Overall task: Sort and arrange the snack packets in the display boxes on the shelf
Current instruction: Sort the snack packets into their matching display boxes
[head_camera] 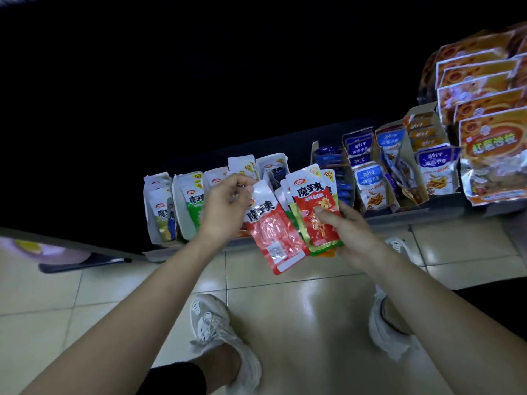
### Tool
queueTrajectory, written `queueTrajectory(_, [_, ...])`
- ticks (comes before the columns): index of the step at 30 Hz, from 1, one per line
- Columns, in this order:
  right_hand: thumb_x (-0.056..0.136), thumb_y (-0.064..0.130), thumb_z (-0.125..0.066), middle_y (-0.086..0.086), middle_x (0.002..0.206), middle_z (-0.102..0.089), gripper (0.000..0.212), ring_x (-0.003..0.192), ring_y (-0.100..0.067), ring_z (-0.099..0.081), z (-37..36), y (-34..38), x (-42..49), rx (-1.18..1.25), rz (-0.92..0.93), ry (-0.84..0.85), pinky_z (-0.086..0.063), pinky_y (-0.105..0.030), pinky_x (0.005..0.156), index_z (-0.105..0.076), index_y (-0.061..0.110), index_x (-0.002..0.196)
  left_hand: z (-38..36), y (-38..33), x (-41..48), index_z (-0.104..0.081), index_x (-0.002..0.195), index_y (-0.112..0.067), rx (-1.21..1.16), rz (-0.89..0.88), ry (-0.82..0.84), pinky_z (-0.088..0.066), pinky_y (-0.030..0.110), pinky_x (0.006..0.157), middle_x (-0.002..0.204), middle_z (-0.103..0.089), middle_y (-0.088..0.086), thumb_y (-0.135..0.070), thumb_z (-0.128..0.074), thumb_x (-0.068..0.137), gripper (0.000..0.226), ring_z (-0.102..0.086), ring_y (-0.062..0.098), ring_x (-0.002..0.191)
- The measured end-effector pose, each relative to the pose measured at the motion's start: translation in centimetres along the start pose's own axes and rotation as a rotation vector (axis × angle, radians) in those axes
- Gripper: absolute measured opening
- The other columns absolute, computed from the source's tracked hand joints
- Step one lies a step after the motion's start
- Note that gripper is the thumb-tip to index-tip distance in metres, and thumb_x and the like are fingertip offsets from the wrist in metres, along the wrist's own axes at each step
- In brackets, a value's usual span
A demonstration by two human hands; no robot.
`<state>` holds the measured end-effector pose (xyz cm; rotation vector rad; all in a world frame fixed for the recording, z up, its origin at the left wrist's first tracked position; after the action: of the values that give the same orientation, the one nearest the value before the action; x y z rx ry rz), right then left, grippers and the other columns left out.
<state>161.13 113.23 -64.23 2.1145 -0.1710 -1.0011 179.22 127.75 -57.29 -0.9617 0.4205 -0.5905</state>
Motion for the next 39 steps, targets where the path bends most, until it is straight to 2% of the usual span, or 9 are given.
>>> queueTrajectory(3, [0.087,0.020,-0.071,-0.011,0.108,-0.075,0.034,0.093,-0.027,-0.073,-2.0,-1.1,-1.2,-0.016,-0.026,0.066,-0.059,-0.042,0.076,-0.062,0.015,0.120,-0.9,1.2,-1.7,-0.065,0.087,-0.029,-0.110,0.176,-0.108,-0.059,0.042,0.075,0.091,-0.070,0.000,-0.012,-0.058,0.101,0.023,-0.068,0.027,0.086])
queueTrajectory(7, [0.081,0.025,-0.075,-0.015,0.112,-0.073,0.044,0.096,-0.031,-0.072,-3.7,-2.6,-2.8,-0.056,-0.031,0.149,-0.059,-0.040,0.079,-0.062,0.012,0.120,-1.2,3.1,-4.7,-0.064,0.082,-0.023,-0.210,0.389,-0.285,-0.054,0.032,0.067,0.086,-0.072,0.001,-0.009,-0.062,0.097,0.021,-0.065,0.016,0.073])
queueTrajectory(11, [0.069,0.014,-0.085,-0.015,0.108,-0.074,0.055,0.094,-0.033,-0.072,-3.8,-4.1,-4.4,-0.172,-0.077,0.197,-0.058,-0.042,0.081,-0.062,0.010,0.119,-1.8,4.9,-8.6,-0.067,0.087,-0.022,-0.309,0.552,-0.328,-0.062,0.052,0.074,0.089,-0.072,0.008,-0.015,-0.065,0.094,0.011,-0.071,0.028,0.082])
queueTrajectory(17, [0.075,-0.001,-0.080,-0.010,0.099,-0.076,0.042,0.086,-0.029,-0.074,-3.9,-5.4,-6.4,-0.317,-0.055,0.124,-0.058,-0.039,0.074,-0.063,0.009,0.112,-2.2,4.2,-12.9,-0.062,0.102,-0.012,-0.705,0.681,-0.177,-0.059,0.028,0.056,0.087,-0.074,0.003,-0.012,-0.072,0.093,0.013,-0.071,0.012,0.065])
queueTrajectory(21, [0.074,0.004,-0.083,-0.010,0.105,-0.075,0.049,0.091,-0.029,-0.074,-4.3,-6.5,-7.3,-0.359,-0.019,0.140,-0.059,-0.043,0.081,-0.061,0.011,0.118,-2.3,4.8,-14.2,-0.062,0.107,-0.011,-0.723,0.652,-0.072,-0.059,0.026,0.060,0.083,-0.077,-0.005,0.000,-0.073,0.088,0.024,-0.073,0.010,0.068])
queueTrajectory(27, [0.073,0.023,-0.082,-0.010,0.112,-0.074,0.058,0.101,-0.031,-0.072,-6.0,-7.0,-8.3,-0.421,-0.025,0.272,-0.056,-0.047,0.091,-0.059,0.012,0.125,-0.9,5.0,-14.5,-0.068,0.111,-0.001,-0.731,0.658,-0.147,-0.059,0.026,0.061,0.101,-0.077,0.013,-0.007,-0.084,0.079,0.036,-0.075,0.018,0.076])
queueTrajectory(33, [0.079,0.002,-0.079,-0.011,0.105,-0.075,0.047,0.096,-0.030,-0.073,-7.6,-7.9,-8.0,-0.513,0.015,0.244,-0.057,-0.051,0.089,-0.060,0.009,0.121,-0.2,5.6,-14.5,-0.063,0.091,-0.012,-0.490,0.597,-0.249,-0.053,0.025,0.053,0.078,-0.070,0.000,-0.030,-0.096,0.064,0.046,-0.067,0.006,0.061])
queueTrajectory(36, [0.081,-0.002,-0.075,-0.012,0.103,-0.075,0.040,0.095,-0.032,-0.073,-8.2,-8.1,-7.9,-0.506,0.001,0.239,-0.056,-0.054,0.089,-0.061,0.009,0.117,1.1,6.0,-14.1,-0.062,0.101,-0.030,-0.102,0.450,-0.321,-0.055,0.033,0.075,0.099,-0.066,-0.010,-0.067,-0.085,0.061,0.058,-0.064,0.007,0.091])
queueTrajectory(39, [0.081,-0.003,-0.074,-0.013,0.104,-0.075,0.038,0.097,-0.034,-0.072,-8.5,-7.6,-8.1,-0.548,-0.026,0.311,-0.055,-0.053,0.092,-0.062,0.009,0.116,3.3,6.4,-12.7,-0.056,0.136,-0.028,-0.101,0.247,-0.119,-0.047,0.030,0.094,0.127,-0.058,-0.004,-0.050,-0.085,0.074,0.071,-0.050,0.013,0.118])
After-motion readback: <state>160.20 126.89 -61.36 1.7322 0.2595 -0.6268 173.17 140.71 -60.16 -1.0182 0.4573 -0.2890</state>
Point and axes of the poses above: each hand's wrist, its own x-axis towards the middle knuckle, its own z-axis out of the back of the hand, y = z × x, the point moved 2 cm from there along x, towards the middle knuckle
